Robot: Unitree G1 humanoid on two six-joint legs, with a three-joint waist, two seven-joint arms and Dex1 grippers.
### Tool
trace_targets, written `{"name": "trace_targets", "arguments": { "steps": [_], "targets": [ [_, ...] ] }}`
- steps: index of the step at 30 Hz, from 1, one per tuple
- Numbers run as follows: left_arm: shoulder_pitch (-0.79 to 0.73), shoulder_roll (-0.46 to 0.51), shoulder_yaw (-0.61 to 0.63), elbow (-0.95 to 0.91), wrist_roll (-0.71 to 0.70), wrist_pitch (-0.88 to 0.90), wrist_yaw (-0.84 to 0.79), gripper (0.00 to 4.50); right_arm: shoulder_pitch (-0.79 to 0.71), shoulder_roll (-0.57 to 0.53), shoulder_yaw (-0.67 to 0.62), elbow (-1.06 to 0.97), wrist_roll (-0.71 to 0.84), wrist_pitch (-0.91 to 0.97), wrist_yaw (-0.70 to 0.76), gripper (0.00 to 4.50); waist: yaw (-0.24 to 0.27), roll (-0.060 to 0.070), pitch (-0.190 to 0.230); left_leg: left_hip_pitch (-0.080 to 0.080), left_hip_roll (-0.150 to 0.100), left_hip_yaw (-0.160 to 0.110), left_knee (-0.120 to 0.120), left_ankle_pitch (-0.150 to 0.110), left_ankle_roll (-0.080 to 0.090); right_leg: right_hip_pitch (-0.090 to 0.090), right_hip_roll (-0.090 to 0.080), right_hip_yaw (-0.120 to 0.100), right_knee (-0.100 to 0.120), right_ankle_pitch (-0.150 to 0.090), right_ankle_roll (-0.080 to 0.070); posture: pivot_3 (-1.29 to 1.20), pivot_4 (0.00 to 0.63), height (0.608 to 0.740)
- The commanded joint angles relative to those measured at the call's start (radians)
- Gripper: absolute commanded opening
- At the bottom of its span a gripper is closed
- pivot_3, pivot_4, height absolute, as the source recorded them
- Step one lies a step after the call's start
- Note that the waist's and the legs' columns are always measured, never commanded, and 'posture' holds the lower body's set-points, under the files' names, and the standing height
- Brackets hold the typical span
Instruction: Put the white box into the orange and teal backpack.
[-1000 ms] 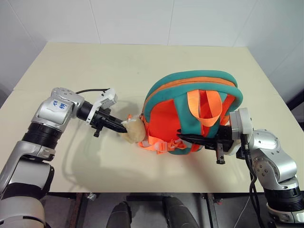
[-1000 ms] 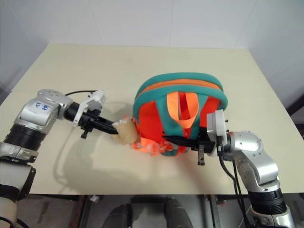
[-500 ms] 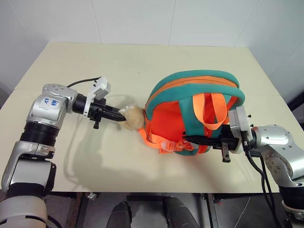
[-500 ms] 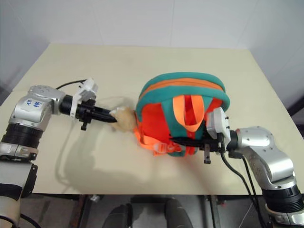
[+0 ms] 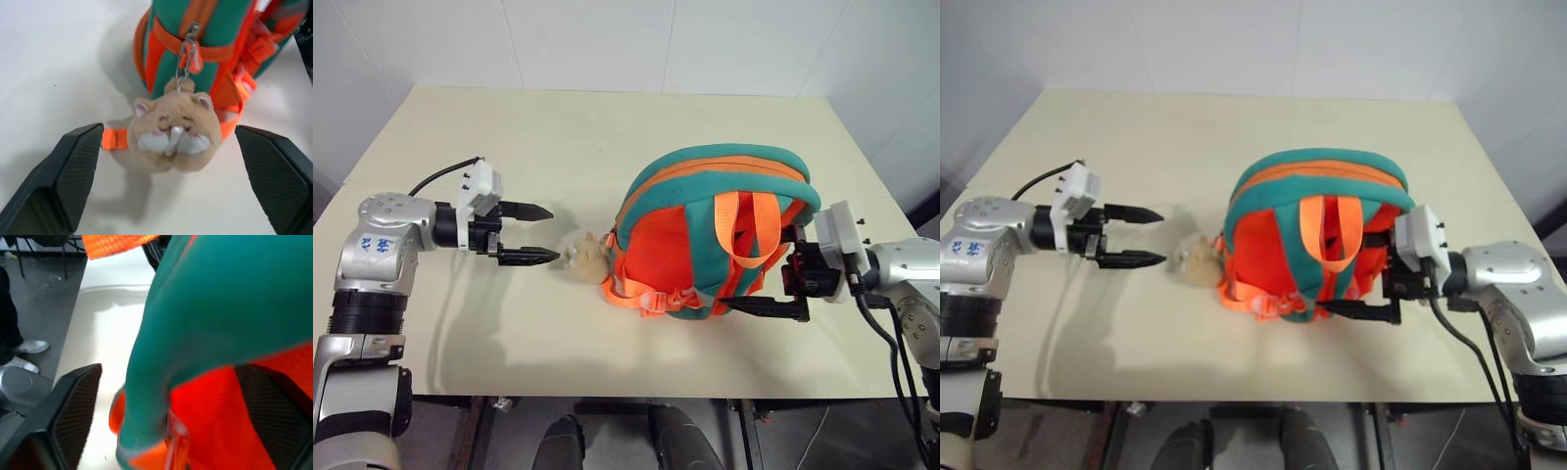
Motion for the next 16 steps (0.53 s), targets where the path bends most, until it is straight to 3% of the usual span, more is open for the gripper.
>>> {"name": "trace_targets", "arguments": {
  "steps": [1,4,9,16],
  "targets": [
    [0.031,0.039,0.087,0.023,-0.045,-0.116,-0.064,4.49,0.049,-0.054,-0.111,0.018,-0.011,-0.022,0.007,4.50,0.001,0.000,0.000,0.000,0.000,0.000,0.000,0.000,0.000,0.000,0.000,0.000,0.000,0.000,0.000,0.00,0.150,0.740],
    [0.057,0.048,0.189,0.065,-0.135,-0.179,-0.142,4.49,0.141,-0.112,-0.242,0.048,-0.036,-0.031,0.014,4.50,0.004,0.000,0.000,0.000,0.000,0.001,0.000,0.000,0.000,0.000,0.000,0.000,0.000,0.000,0.000,0.00,0.150,0.740],
    [0.064,0.081,0.247,0.206,-0.165,-0.239,-0.224,4.49,0.202,-0.130,-0.386,0.126,-0.033,-0.065,0.027,4.50,0.009,0.000,0.000,0.002,0.000,0.001,0.000,0.000,0.000,0.002,0.000,0.000,0.000,0.000,0.000,0.00,0.150,0.740],
    [0.129,0.114,0.281,0.229,-0.207,-0.255,-0.240,4.49,0.189,-0.100,-0.456,0.253,-0.005,-0.135,0.069,4.50,0.003,0.000,0.000,0.003,0.000,0.002,0.000,0.000,0.000,0.002,0.000,0.001,0.000,0.000,0.000,0.00,0.150,0.740]
  ]
}}
